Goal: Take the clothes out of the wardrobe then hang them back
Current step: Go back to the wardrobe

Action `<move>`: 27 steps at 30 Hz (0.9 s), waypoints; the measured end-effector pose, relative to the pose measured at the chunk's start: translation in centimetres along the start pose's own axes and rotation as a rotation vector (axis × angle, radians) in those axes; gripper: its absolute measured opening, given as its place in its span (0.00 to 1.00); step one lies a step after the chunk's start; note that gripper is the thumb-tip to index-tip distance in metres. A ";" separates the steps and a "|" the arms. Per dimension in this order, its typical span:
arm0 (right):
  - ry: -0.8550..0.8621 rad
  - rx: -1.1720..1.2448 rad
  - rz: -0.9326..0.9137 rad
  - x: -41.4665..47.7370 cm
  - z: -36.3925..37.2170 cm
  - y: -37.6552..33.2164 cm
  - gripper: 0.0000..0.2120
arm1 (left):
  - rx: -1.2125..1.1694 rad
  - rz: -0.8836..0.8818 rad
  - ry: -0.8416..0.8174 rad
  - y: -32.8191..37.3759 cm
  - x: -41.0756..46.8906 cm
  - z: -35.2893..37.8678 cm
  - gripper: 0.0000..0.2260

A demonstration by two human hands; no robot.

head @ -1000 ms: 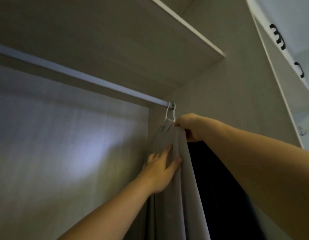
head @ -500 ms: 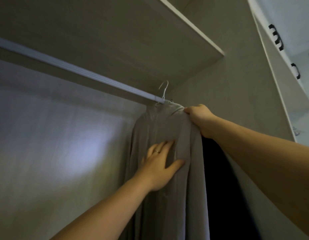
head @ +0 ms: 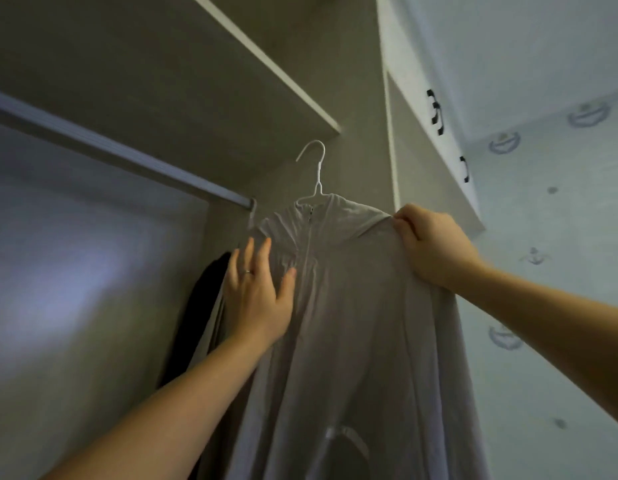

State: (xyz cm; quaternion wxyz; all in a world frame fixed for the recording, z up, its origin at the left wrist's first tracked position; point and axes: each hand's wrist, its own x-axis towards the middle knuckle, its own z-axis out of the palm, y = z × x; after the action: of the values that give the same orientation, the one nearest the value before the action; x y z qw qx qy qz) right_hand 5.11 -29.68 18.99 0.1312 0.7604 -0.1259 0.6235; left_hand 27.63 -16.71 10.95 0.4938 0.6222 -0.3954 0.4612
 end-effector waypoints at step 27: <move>-0.212 -0.798 0.211 -35.4 -50.6 24.4 0.11 | -0.768 0.166 -0.598 49.4 -29.9 20.2 0.12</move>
State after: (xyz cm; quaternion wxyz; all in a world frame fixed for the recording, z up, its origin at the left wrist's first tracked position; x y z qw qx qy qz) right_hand -56.63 -33.41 -5.15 0.3370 0.6931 -0.4471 0.4541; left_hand -23.32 -45.30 -7.26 0.5139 0.4666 -0.7096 0.1211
